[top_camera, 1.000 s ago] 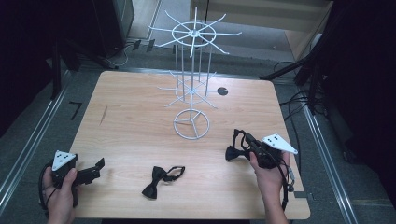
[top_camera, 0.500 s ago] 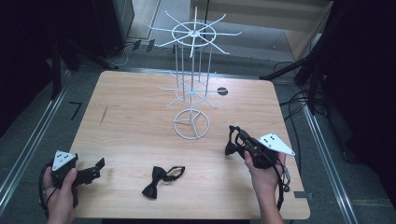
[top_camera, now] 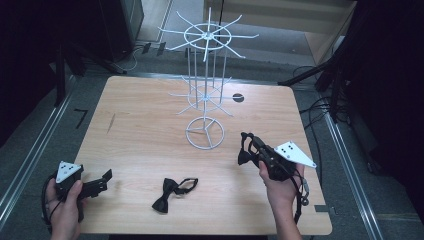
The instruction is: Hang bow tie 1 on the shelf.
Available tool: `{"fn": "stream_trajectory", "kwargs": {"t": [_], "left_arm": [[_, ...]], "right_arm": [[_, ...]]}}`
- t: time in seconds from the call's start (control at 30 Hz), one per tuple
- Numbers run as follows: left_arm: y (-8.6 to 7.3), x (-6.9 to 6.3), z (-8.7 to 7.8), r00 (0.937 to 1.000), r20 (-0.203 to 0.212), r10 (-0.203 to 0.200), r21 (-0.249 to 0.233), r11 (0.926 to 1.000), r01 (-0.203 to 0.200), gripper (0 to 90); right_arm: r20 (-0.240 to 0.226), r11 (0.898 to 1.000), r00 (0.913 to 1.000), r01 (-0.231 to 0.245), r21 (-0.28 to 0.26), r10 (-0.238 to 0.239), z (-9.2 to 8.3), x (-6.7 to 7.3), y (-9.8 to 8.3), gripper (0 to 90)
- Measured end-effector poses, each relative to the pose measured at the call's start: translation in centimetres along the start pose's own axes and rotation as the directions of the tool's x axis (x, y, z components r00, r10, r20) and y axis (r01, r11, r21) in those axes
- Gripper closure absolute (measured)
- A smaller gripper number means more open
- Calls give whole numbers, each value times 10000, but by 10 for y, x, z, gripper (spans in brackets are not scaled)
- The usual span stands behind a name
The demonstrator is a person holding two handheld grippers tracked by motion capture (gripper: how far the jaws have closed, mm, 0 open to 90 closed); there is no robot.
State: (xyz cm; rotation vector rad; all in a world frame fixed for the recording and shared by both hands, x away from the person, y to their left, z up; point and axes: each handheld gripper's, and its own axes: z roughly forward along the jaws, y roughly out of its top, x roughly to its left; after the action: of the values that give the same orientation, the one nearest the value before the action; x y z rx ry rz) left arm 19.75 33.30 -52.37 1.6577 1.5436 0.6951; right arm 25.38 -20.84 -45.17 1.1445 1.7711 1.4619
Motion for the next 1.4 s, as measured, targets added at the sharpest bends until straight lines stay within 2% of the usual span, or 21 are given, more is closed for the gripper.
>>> {"fn": "stream_trajectory", "kwargs": {"t": [0.2, 0.5, 0.97, 1.4], "left_arm": [[0, 0, 0, 10000, -8, -15, -29, 10000, 15, 0], [0, 0, -1, 10000, 11, -4, -15, 10000, 4, 0], [0, 1, -1, 10000, 23, 17, -28, 10000, -17, 0], [0, 1, -1, 10000, 19, 34, -31, 10000, -34, 0]], "right_arm": [[-125, 9998, 9998, 174, -104, -175, 0, 6, 6, 900], [-307, 9997, 9995, 117, -234, -124, 2, 13, 16, 900], [-481, 9961, 9974, 499, -731, -535, 1, 22, 46, 900], [-678, 9942, 9959, 535, -936, -599, 2, 29, 56, 900]]}}
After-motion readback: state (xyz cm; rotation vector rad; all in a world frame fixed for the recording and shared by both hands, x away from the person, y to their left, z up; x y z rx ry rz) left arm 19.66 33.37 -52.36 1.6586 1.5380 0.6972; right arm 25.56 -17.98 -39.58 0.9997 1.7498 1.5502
